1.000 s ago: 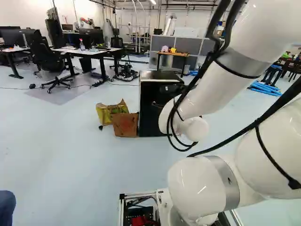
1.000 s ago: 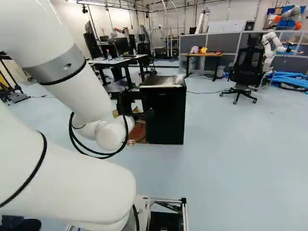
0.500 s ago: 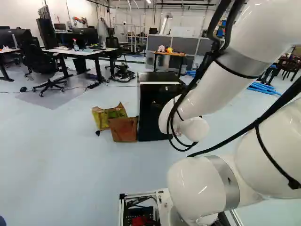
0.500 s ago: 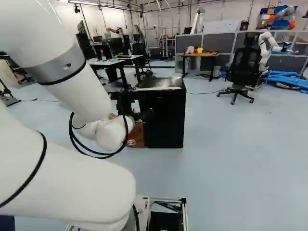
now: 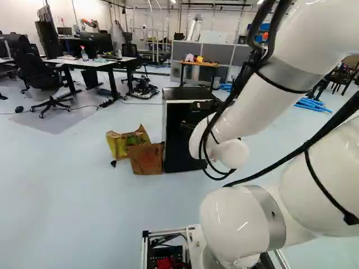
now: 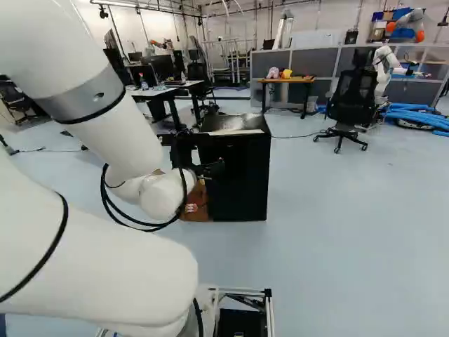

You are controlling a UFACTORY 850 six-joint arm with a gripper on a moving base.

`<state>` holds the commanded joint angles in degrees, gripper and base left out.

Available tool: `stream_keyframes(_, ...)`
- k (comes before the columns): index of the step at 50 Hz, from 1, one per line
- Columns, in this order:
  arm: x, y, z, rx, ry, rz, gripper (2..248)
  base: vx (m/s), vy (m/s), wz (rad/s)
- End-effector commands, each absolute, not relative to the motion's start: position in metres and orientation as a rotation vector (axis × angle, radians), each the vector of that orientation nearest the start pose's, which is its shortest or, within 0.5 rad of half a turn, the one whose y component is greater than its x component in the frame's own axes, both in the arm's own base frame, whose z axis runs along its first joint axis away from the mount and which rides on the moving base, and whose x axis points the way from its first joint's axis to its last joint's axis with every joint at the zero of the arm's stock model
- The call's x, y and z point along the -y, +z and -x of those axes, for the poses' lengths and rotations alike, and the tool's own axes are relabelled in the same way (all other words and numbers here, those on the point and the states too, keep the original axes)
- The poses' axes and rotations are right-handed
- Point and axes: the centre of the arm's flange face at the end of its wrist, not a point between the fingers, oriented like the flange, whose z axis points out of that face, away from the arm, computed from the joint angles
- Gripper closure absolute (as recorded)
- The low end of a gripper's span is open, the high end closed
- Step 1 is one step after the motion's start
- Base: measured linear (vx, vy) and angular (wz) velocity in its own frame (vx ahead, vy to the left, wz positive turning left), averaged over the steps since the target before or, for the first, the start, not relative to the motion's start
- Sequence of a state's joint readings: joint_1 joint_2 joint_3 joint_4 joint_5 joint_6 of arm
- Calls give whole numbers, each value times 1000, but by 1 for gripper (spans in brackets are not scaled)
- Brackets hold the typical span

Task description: Grab a drink from the fridge

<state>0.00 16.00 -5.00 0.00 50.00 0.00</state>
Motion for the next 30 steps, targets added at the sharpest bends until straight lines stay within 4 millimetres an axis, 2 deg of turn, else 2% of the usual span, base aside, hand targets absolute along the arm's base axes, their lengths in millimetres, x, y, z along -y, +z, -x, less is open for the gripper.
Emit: stream_keyframes(30, 0, 366, -270, 0, -1824, 2558, 3, 67, 41, -9)
